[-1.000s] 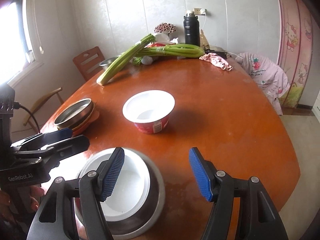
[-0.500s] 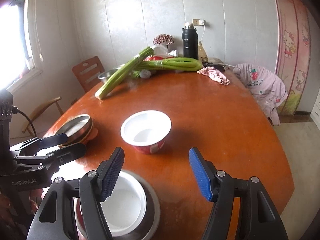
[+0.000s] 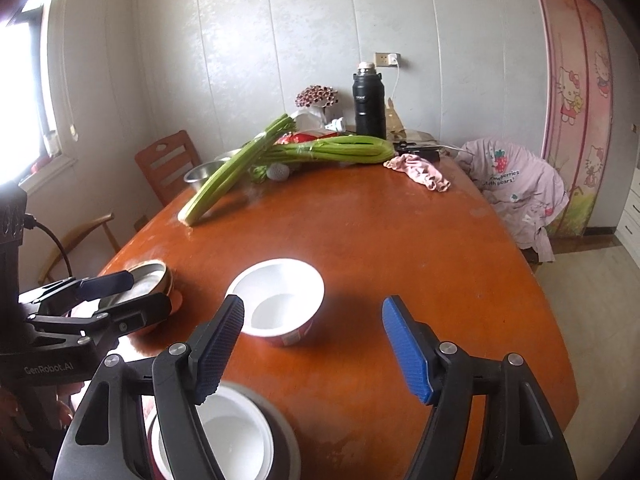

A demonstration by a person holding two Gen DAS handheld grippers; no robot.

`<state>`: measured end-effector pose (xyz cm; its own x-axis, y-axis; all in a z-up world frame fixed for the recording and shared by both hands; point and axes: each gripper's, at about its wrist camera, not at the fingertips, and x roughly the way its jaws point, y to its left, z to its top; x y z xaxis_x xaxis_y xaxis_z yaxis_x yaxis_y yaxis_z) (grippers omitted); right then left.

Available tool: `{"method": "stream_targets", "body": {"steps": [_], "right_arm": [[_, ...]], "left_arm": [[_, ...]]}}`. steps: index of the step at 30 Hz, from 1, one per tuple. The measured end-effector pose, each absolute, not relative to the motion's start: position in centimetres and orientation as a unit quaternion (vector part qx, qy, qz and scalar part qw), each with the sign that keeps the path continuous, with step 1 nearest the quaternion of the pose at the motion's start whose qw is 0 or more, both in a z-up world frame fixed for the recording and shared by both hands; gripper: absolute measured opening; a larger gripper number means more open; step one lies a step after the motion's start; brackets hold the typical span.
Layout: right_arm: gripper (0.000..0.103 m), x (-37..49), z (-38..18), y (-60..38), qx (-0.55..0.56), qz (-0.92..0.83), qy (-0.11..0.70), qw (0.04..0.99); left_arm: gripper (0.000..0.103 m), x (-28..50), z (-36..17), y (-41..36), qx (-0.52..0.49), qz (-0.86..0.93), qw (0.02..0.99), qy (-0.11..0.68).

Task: Organize plates and bowls
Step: 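Move the left gripper to the second noodle cup rim and close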

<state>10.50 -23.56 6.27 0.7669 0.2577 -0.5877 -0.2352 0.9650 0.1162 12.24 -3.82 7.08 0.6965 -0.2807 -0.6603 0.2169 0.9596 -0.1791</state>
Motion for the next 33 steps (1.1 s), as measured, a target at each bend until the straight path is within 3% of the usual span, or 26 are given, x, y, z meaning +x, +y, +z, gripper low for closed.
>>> {"method": "stream_targets", "body": {"steps": [33], "right_arm": [[0.074,20.1,-1.6,-22.8,0.039,0.164,0.438,0.883]], "left_arm": [[0.082,23.4,-0.7,-5.5,-0.047,-0.141,0.862,0.485]]}}
